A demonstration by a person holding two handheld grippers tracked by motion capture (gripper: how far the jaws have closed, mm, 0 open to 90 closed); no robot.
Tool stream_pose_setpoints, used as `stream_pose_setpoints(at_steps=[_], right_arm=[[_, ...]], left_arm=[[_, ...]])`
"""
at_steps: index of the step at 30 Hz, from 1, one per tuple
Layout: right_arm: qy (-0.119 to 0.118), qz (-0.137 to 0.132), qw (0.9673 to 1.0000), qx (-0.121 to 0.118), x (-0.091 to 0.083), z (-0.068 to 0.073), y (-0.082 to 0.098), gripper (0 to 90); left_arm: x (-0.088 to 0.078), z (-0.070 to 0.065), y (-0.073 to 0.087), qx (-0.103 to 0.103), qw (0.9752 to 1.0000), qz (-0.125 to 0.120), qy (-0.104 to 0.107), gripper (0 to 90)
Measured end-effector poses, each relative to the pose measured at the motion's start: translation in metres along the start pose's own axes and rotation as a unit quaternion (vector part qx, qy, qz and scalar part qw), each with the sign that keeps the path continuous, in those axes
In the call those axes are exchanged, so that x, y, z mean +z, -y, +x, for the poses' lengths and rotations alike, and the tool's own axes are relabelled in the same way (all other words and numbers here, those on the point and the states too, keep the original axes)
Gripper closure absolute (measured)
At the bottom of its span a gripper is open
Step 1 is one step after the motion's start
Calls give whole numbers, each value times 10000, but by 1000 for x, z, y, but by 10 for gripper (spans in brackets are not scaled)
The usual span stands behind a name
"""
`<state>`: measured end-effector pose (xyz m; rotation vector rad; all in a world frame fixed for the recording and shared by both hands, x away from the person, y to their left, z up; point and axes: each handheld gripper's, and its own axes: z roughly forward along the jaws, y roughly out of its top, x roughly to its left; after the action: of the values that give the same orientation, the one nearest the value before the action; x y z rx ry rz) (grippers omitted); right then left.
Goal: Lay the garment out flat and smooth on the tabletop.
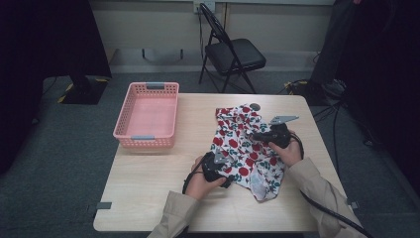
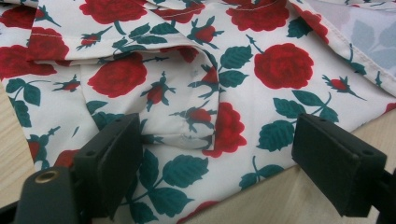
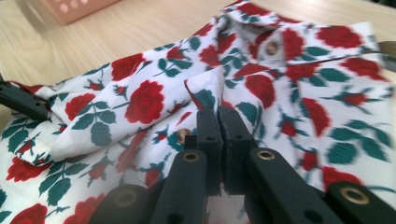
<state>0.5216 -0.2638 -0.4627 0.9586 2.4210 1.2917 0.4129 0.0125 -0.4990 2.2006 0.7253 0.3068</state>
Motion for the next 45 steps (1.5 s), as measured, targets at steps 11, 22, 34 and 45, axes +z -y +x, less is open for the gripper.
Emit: stream_pose_setpoints(at_steps=[11, 22, 34, 45], right_arm=[[261, -289, 9990, 226, -39, -28, 4, 884], [742, -448, 9952, 451, -86, -69, 13, 884], [1117, -652, 9912, 281, -120, -75, 17, 531], [411, -71, 9991, -27, -62, -16, 52, 392]], left_arm=[[0, 0, 0, 3, 10000, -1, -3, 159], [0, 0, 0, 9, 10000, 2, 6, 159], [0, 0, 0, 7, 10000, 6, 9, 156], [0, 1, 0, 11, 10000, 4, 17, 156]])
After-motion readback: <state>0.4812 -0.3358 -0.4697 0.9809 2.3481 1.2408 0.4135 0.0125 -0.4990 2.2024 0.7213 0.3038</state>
